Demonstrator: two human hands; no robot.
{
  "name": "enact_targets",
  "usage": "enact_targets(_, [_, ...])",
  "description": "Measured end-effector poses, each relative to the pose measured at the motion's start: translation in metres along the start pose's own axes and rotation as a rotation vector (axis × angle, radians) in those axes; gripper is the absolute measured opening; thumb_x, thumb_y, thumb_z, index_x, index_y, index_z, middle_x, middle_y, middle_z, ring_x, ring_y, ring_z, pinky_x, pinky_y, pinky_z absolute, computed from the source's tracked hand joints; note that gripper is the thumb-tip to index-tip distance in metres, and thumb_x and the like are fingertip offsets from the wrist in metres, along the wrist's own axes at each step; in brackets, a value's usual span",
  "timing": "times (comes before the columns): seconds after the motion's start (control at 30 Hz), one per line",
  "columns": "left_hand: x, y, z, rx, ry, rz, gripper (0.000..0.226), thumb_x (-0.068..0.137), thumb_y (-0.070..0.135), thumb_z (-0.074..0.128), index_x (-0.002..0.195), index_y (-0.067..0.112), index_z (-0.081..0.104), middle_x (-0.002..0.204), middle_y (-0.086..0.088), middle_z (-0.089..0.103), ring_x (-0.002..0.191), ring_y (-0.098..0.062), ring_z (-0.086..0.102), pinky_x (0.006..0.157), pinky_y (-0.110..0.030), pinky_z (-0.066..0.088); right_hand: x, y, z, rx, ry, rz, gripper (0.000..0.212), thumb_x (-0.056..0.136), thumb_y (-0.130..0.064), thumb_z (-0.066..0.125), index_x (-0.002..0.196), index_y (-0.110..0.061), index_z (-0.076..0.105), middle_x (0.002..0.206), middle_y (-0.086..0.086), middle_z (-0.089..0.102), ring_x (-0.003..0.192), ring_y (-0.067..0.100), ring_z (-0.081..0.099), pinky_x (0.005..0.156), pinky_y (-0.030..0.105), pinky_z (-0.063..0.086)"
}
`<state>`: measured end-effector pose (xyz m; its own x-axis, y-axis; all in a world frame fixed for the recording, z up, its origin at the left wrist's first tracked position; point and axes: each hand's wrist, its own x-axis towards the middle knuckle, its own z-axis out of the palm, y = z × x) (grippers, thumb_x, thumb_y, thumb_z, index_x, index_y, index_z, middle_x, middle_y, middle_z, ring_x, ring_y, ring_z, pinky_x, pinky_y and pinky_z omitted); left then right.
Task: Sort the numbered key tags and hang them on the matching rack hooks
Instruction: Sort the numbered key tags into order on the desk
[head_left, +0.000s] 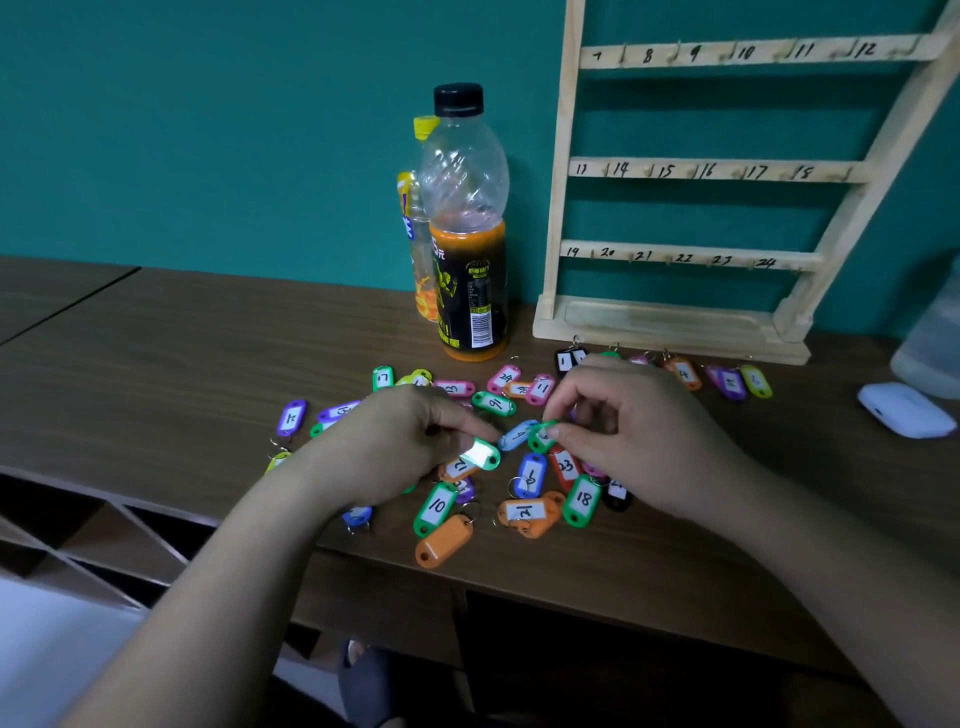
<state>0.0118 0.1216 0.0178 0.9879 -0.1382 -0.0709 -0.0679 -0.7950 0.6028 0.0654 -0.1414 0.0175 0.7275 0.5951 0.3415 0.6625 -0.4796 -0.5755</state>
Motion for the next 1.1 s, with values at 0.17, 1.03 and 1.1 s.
enact_targets(0.17, [0.002, -0.004, 0.003, 0.084, 0.200, 0.103, 0.031, 0.094, 0.032, 0.078, 0.120, 0.048, 0.072, 0.109, 0.017, 0.058, 0.100, 0.000, 0.059, 0.082, -0.014, 0.045, -0.002, 0.000, 0.006, -0.081, -0.008, -0.070, 0.020, 0.089, -0.008, 0.081, 0.089, -0.027, 0.073, 0.093, -0.020, 0.057, 0.082, 0.011, 0.063, 0.066, 0.016, 0.046])
enact_targets(1.03, [0.003, 0.006, 0.009, -0.103, 0.108, 0.102, 0.010, 0.088, 0.028, 0.086, 0.093, 0.034, 0.079, 0.093, 0.016, 0.076, 0.091, -0.002, 0.069, 0.084, -0.030, 0.055, 0.000, 0.006, 0.004, -0.081, 0.152, -0.024, 0.015, 0.095, -0.012, 0.074, 0.099, -0.026, 0.075, 0.088, -0.021, 0.063, 0.089, 0.003, 0.062, 0.072, 0.011, 0.044])
enact_targets(1.1, [0.003, 0.005, 0.007, -0.084, 0.177, 0.092, 0.007, 0.090, 0.031, 0.083, 0.092, 0.035, 0.078, 0.092, 0.018, 0.075, 0.087, 0.000, 0.068, 0.080, -0.027, 0.055, 0.001, 0.008, 0.002, -0.100, 0.167, -0.001, 0.013, 0.096, -0.014, 0.073, 0.100, -0.027, 0.075, 0.089, -0.021, 0.065, 0.089, 0.002, 0.063, 0.072, 0.011, 0.045])
